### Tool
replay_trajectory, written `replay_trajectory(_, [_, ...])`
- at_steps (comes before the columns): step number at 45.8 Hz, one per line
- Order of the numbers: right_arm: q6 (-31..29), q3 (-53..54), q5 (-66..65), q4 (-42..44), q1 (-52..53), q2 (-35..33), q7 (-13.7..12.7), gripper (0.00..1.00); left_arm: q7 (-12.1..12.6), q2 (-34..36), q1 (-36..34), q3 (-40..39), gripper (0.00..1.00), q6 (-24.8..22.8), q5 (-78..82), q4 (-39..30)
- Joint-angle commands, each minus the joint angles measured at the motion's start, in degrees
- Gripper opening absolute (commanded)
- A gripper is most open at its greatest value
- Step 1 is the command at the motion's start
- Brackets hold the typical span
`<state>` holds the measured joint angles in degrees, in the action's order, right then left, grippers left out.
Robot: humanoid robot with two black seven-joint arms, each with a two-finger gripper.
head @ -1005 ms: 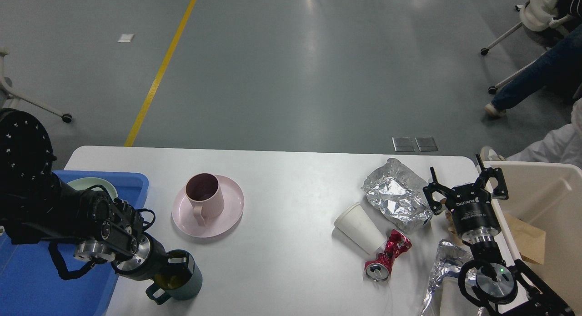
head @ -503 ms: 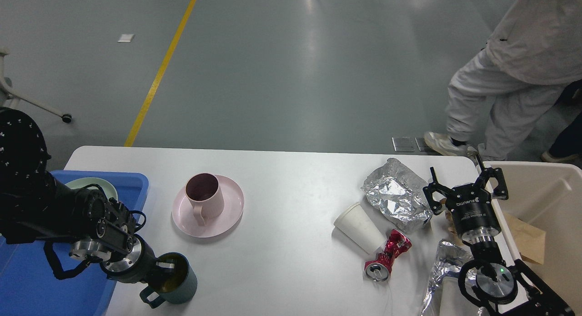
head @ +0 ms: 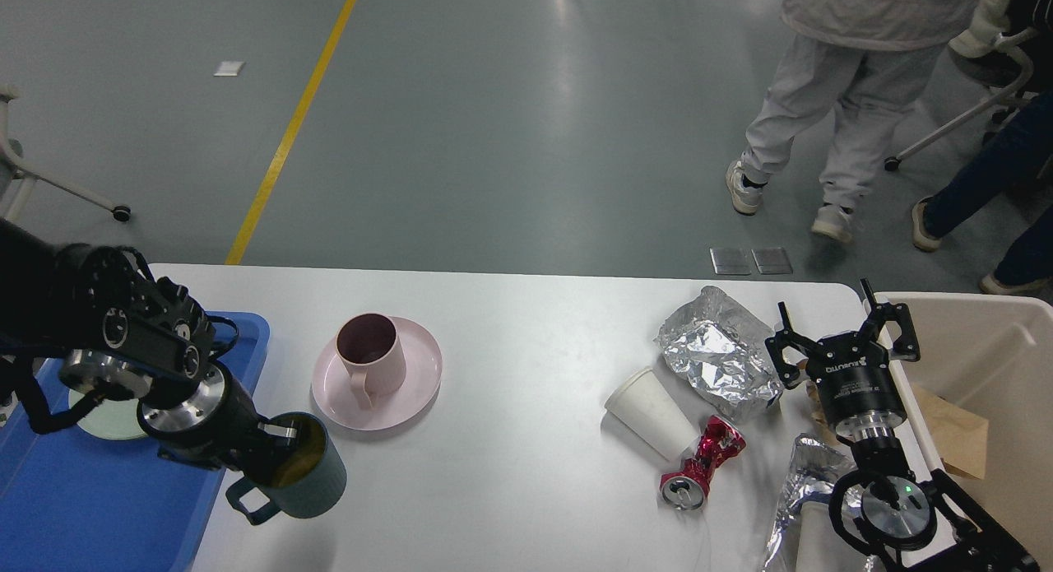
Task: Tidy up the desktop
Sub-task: 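Carry the teal mug onto the blue tray and release it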
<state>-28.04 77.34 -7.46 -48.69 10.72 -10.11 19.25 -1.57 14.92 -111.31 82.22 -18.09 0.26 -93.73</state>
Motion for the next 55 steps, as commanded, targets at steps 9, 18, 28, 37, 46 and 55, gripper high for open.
replay_trajectory(9, [0.0, 0.0, -0.01, 0.0, 0.0, 0.0, 0.0, 1.0, -4.4, -1.56, -29.04, 4.61, 0.0, -21.98, 0.0, -4.8])
replay_trajectory(18, [0.0, 0.0, 0.08, 0.0, 0.0, -0.09, 0.0, 1.0, -5.73, -2.97, -34.59, 6.46, 0.0, -24.45, 0.09, -5.94])
replay_trajectory(28, [0.0, 0.0, 0.08, 0.0, 0.0, 0.0, 0.0, 1.0, -6.17, 5.1, -30.56, 10.94, 0.0, -22.87, 6.14, -4.01])
replay_trajectory(37, [0.0, 0.0, -0.01, 0.0, 0.0, 0.0, 0.0, 1.0, -6.17, 20.57, -16.15, 11.47, 0.0, -18.47, 15.38, 5.38])
replay_trajectory(46, [0.0, 0.0, 0.08, 0.0, 0.0, 0.0, 0.0, 1.0, -6.34, 30.07, -1.21, 7.6, 0.0, -18.47, 19.34, 19.79])
replay_trajectory(55, [0.0, 0.0, 0.08, 0.0, 0.0, 0.0, 0.0, 1.0, -6.34, 36.05, 15.31, -3.19, 0.0, -18.47, 24.26, 32.98])
